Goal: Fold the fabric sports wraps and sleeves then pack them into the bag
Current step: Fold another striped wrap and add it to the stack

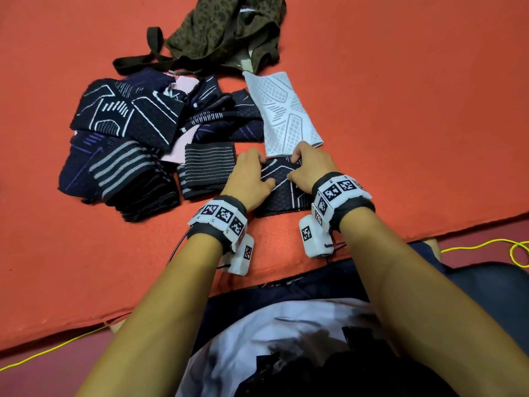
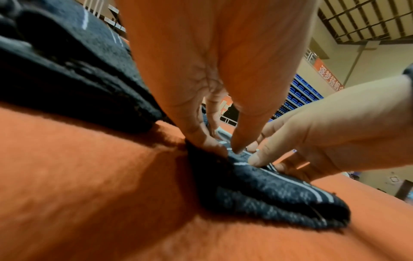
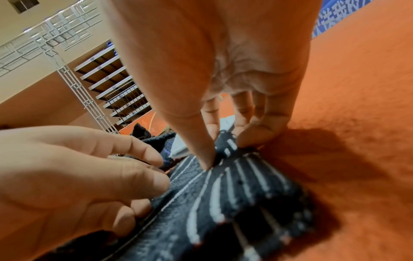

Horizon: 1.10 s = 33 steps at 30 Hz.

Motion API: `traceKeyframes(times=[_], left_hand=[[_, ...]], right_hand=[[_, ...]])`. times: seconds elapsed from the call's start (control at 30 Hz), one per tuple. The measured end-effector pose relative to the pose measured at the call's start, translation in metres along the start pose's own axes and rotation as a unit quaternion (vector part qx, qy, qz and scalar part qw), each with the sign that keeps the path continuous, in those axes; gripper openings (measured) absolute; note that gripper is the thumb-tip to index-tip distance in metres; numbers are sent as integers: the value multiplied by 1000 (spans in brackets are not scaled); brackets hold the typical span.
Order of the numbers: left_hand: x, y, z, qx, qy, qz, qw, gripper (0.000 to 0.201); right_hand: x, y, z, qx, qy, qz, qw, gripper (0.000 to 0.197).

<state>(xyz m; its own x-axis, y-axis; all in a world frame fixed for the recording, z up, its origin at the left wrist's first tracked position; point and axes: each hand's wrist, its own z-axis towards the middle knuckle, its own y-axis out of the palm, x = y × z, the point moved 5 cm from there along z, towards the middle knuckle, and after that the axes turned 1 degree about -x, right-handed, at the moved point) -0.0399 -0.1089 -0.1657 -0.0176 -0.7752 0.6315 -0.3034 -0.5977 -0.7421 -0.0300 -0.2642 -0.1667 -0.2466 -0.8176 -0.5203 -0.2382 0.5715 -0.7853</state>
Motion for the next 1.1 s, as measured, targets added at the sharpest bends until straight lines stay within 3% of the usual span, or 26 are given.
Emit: traceKeyframes(times=[0.23, 0.37, 0.53, 0.67, 0.83, 0.97, 1.1], left_hand=[[-1, 0, 14, -9, -1, 16, 1000, 25], [4, -9, 34, 25, -5, 5, 1000, 16], [12, -16, 44, 34, 2, -42, 999, 25], [16, -20, 53, 18, 36, -28, 999, 58], [13, -21, 59, 41, 9, -14, 999, 49], [7, -16, 55, 43, 1, -106, 993, 43], [11, -17, 47, 46, 15, -182, 982, 42]], right_hand=[[4, -3, 11, 36, 21, 49, 998, 27], [4, -4, 17, 55, 13, 75, 996, 26], [-10, -8, 31, 83, 1, 112, 990, 28], [-21, -13, 41, 87, -14, 87, 992, 21], [-17, -12, 43, 78, -18, 106, 991, 15], [-17, -18, 34, 99, -10, 167, 981, 34], [-28, -28, 27, 107, -59, 181, 976, 49]])
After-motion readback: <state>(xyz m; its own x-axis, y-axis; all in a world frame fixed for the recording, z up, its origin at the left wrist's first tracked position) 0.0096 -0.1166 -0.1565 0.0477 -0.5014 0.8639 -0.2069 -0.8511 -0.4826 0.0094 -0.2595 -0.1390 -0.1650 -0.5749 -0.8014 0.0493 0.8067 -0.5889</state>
